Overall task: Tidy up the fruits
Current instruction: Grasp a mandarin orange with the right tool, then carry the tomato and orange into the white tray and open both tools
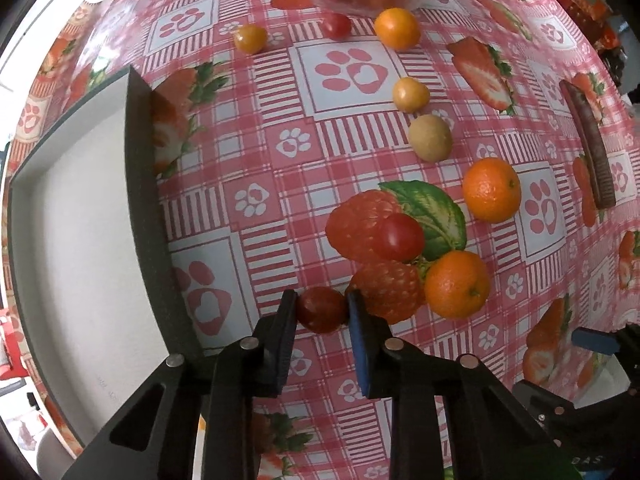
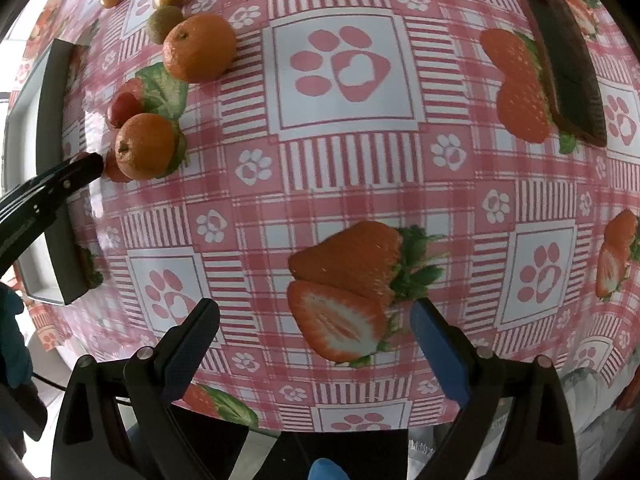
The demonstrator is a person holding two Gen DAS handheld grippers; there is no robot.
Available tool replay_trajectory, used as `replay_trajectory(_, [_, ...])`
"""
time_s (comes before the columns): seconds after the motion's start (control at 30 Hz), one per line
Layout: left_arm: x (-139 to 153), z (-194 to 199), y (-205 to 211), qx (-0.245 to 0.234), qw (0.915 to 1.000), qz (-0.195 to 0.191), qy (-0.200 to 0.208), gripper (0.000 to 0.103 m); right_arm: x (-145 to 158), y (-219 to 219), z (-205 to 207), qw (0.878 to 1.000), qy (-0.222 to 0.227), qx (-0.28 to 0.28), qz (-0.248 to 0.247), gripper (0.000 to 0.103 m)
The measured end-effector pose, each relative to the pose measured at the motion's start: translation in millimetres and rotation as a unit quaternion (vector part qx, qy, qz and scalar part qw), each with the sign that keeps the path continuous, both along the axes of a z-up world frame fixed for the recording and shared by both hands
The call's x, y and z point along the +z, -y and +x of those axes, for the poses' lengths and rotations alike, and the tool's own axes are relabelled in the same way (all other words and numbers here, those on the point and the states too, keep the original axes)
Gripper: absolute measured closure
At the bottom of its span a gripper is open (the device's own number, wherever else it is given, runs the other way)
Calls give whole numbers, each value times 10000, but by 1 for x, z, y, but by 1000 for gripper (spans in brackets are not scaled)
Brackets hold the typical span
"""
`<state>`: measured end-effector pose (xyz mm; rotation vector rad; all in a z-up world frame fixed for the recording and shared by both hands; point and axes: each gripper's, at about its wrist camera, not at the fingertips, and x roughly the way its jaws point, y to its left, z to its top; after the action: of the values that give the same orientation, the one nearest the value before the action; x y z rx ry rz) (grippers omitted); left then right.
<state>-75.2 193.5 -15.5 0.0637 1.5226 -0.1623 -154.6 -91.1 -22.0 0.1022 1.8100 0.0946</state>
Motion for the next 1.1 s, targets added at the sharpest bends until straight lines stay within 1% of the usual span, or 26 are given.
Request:
replay_trajectory(0.13, [11, -7, -13, 85, 9999, -100, 86, 76, 1, -17, 5, 10000, 78, 32, 14, 6])
replay_trajectory(0.33, [39, -12, -35, 196, 9990, -256, 308, 76, 12, -50, 39, 9990, 425, 59, 142, 6])
replay_trajectory(0.47, [58, -20, -52, 280, 9983, -250, 450, 76, 17, -79, 63, 9976, 637, 183, 205, 6])
replay_trajectory(0.57, [67, -29, -60, 406, 9978, -211, 485, 76, 17, -103, 80, 9964, 768, 286, 233, 6])
replay_trajectory(0.63, [70, -35, -70, 520, 9973, -182, 486, 76, 15, -123, 91, 9958, 818, 355, 198, 13])
replay_trajectory(0.7, [73, -41, -78, 621, 9968, -132, 490, 76, 11, -138, 97, 9957, 818, 421, 135, 34])
replay_trajectory(0.73, [74, -43, -82, 676, 9964, -103, 492, 76, 9, -145, 98, 9958, 799, 433, 94, 36])
replay_trajectory(0.83, [75, -50, -99, 806, 9956, -40, 478, 76, 9, -165, 98, 9941, 918, 553, -164, 51])
replay_trajectory(0.87, [76, -53, -104, 841, 9953, -10, 479, 76, 11, -171, 98, 9936, 961, 574, -141, 63])
replay_trajectory(0.93, [76, -58, -113, 888, 9949, 26, 480, 76, 13, -179, 99, 9944, 927, 517, -24, 63])
replay_trajectory(1.0, [75, -63, -121, 960, 9943, 42, 457, 76, 16, -177, 95, 9948, 922, 392, 166, 63])
replay_trajectory(1.1, [74, -70, -131, 1038, 9936, 60, 434, 76, 23, -174, 90, 9943, 955, 362, 319, 63])
